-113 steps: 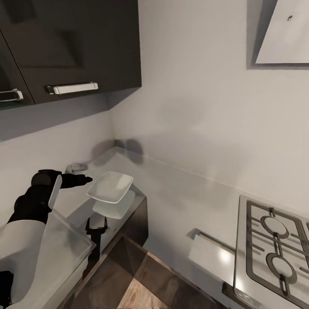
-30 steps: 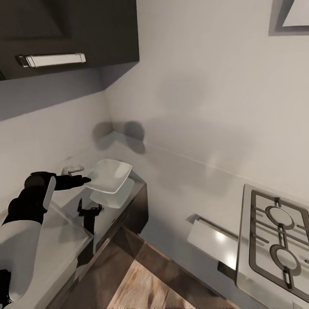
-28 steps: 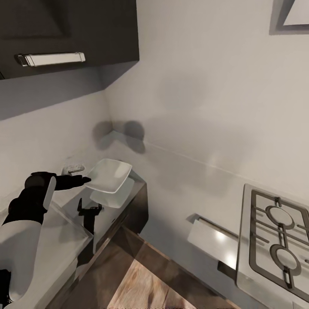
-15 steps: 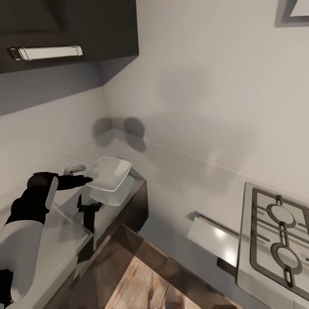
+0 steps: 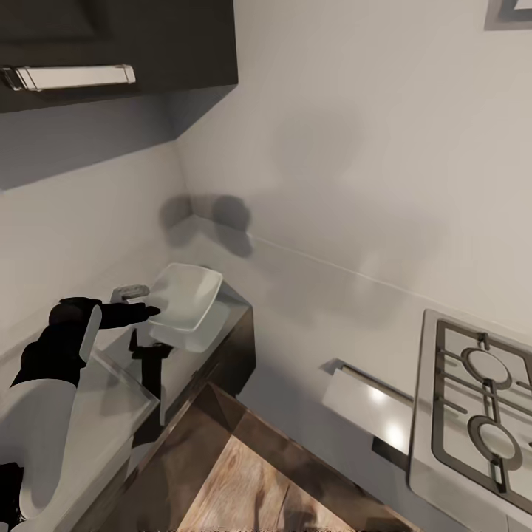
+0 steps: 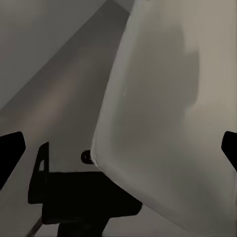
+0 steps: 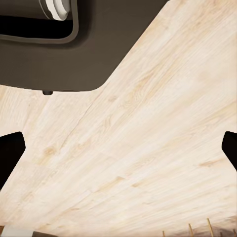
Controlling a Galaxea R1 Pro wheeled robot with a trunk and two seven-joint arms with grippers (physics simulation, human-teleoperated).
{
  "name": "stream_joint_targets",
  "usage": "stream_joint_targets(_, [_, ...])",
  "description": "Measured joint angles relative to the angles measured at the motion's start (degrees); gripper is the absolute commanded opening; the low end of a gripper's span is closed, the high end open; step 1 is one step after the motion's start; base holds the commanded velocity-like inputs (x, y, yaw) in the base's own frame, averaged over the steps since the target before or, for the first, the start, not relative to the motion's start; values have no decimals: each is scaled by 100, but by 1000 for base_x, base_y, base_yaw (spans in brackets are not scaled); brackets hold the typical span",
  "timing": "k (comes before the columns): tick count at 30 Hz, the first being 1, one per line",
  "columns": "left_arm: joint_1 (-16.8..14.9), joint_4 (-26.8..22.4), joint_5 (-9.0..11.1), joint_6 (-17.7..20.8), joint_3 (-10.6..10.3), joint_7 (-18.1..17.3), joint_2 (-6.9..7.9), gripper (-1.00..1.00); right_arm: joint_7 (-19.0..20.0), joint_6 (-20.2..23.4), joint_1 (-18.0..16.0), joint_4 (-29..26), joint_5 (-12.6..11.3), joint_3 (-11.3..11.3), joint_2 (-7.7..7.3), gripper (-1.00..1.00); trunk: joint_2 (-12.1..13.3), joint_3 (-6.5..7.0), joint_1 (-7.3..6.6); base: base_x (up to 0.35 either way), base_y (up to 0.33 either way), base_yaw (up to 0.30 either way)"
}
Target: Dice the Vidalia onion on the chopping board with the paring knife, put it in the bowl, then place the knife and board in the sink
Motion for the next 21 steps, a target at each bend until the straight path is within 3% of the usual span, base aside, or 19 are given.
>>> stream_joint_targets(13, [0,-18,-12,0,2,1,5,100,0,0,0,0,-1,0,0,100,-1,-55,0,0,0,0])
stream_joint_targets(14, [0,-30,-7,0,2,0,5,-100,0,0,0,0,-1,0,0,100,-1,-55,0,0,0,0])
stream_joint_targets(21, [-1,0,59,10,1,1,5,-100,0,0,0,0,-4,0,0,100,-1,-55,-1,0,0,0])
